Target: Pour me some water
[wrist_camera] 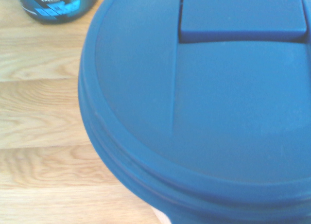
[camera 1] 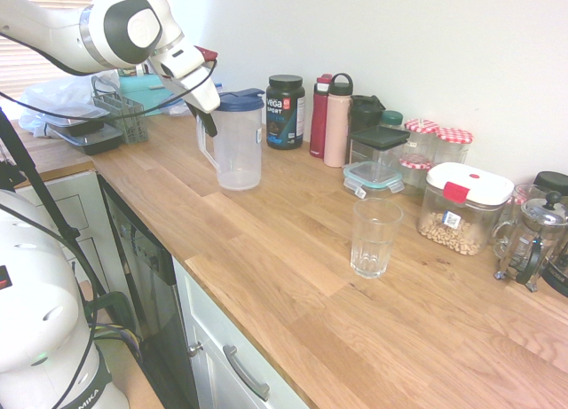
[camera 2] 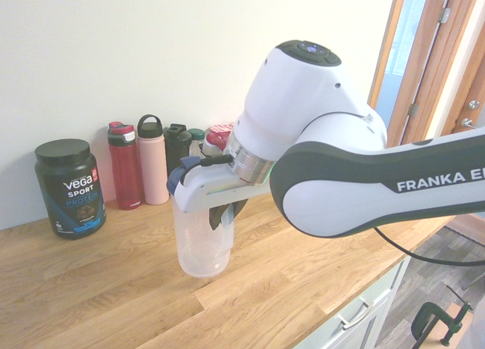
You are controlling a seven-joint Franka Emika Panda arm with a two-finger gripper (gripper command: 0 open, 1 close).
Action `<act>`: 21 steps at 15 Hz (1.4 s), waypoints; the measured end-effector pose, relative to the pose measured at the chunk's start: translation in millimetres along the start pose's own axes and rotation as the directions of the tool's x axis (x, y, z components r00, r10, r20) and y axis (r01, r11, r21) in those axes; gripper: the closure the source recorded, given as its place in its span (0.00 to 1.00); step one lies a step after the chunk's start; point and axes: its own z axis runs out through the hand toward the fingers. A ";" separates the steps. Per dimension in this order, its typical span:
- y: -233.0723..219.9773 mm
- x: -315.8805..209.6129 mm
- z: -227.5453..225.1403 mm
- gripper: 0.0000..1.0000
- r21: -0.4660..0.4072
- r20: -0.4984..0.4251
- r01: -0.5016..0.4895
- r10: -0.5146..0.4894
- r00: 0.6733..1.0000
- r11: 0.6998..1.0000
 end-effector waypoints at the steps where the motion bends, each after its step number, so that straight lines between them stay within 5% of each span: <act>1: 1.2 0.6 4.0 1.00 -0.006 -0.005 0.005 -0.005 1.000 1.000; 11: -3.9 -12.2 35.3 1.00 0.017 -0.004 -0.003 0.003 1.000 1.000; 12: -4.9 -13.4 36.4 0.00 0.023 -0.005 -0.007 0.007 1.000 1.000; 21: -3.7 -9.5 37.1 0.00 0.016 0.005 -0.024 0.024 1.000 1.000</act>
